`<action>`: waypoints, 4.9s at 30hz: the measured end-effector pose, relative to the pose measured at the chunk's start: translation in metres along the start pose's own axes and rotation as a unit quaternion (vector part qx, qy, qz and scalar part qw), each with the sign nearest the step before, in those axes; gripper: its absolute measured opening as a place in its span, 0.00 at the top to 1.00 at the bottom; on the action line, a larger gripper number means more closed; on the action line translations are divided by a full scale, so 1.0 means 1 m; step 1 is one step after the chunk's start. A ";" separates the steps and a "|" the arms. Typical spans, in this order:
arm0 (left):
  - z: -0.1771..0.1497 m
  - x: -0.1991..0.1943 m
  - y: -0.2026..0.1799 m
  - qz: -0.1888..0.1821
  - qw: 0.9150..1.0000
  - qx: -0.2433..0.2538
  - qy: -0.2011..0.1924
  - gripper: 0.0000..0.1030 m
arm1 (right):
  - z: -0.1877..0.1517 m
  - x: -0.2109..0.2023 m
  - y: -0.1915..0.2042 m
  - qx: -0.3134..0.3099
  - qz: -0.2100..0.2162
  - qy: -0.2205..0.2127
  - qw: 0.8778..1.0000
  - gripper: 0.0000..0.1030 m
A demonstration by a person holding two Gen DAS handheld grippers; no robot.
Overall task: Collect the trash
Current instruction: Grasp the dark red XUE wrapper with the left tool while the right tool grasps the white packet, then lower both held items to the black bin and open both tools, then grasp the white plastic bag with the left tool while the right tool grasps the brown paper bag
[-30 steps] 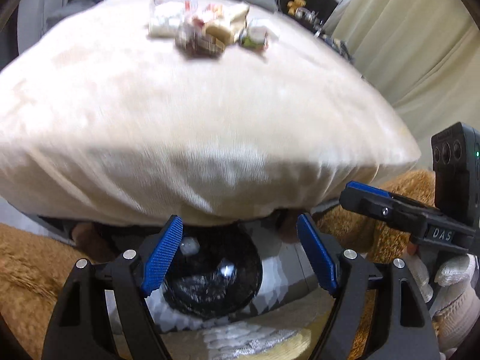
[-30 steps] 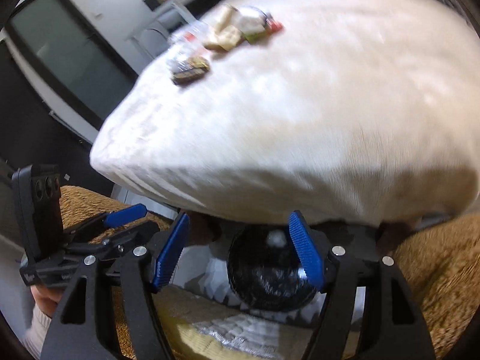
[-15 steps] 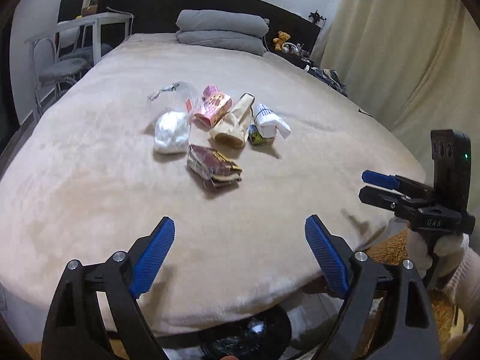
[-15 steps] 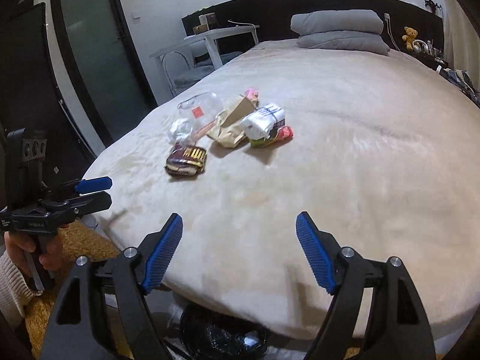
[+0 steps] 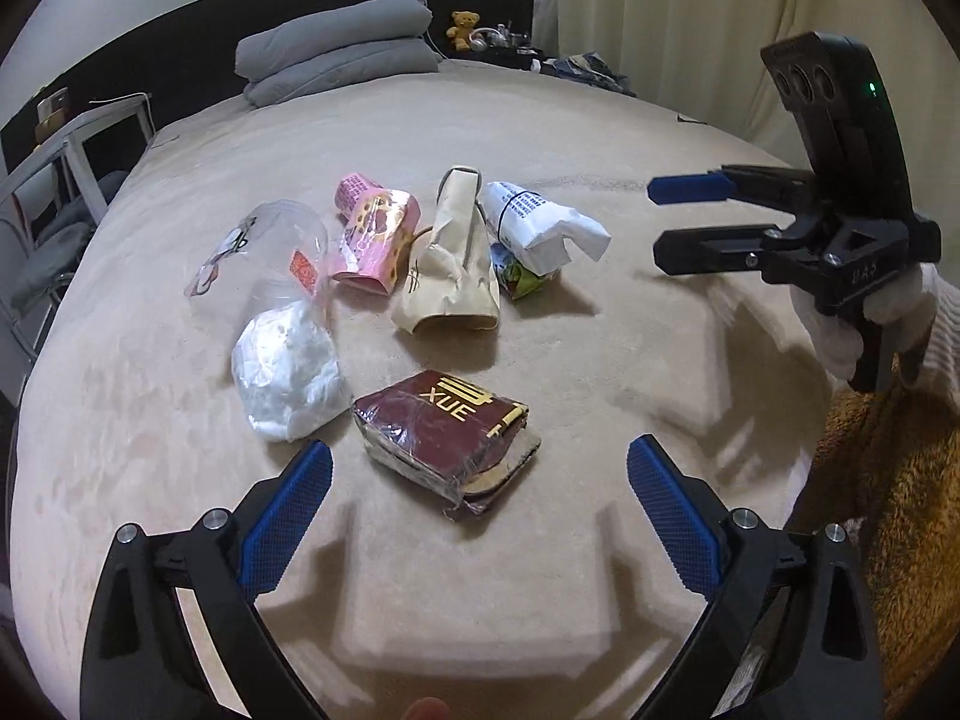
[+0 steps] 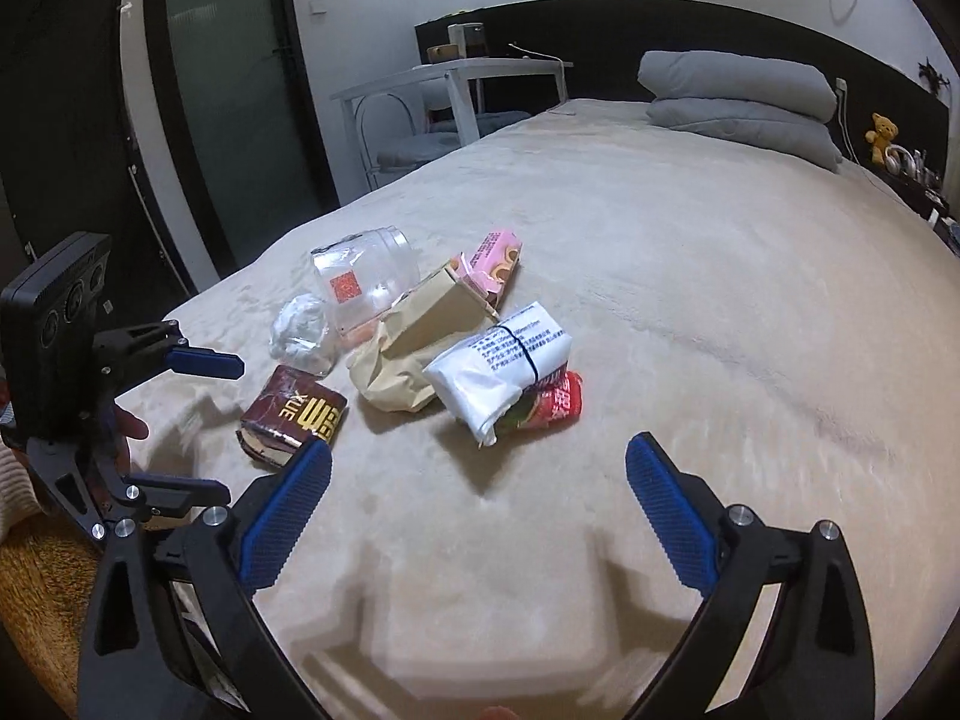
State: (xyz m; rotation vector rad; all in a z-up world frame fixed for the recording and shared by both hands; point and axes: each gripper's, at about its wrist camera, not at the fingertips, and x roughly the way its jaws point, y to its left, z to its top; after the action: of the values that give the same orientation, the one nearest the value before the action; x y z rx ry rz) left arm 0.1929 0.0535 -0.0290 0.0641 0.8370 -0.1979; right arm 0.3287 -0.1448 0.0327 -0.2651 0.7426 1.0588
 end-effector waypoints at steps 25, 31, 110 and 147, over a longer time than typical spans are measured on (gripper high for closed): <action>0.008 0.027 0.018 -0.074 0.997 0.035 0.006 0.43 | 0.029 0.072 -0.014 -0.104 0.066 0.040 0.992 0.25; 0.012 0.016 0.018 -0.064 0.997 0.033 -0.015 0.44 | 0.026 0.050 -0.013 -0.077 0.051 0.020 0.996 0.25; -0.117 -0.081 -0.073 -0.056 0.976 -0.204 -0.044 0.78 | -0.188 -0.042 0.118 0.152 0.034 0.183 0.971 0.25; -0.113 -0.098 -0.061 -0.030 0.972 -0.221 -0.066 0.39 | -0.144 -0.093 0.130 0.062 0.021 0.040 0.997 0.14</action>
State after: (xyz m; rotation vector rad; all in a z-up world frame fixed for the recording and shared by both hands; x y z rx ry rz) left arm 0.0344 0.0233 -0.0303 -0.3900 0.7339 -0.0677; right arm 0.1302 -0.2232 0.0085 -0.1868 0.8870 1.0419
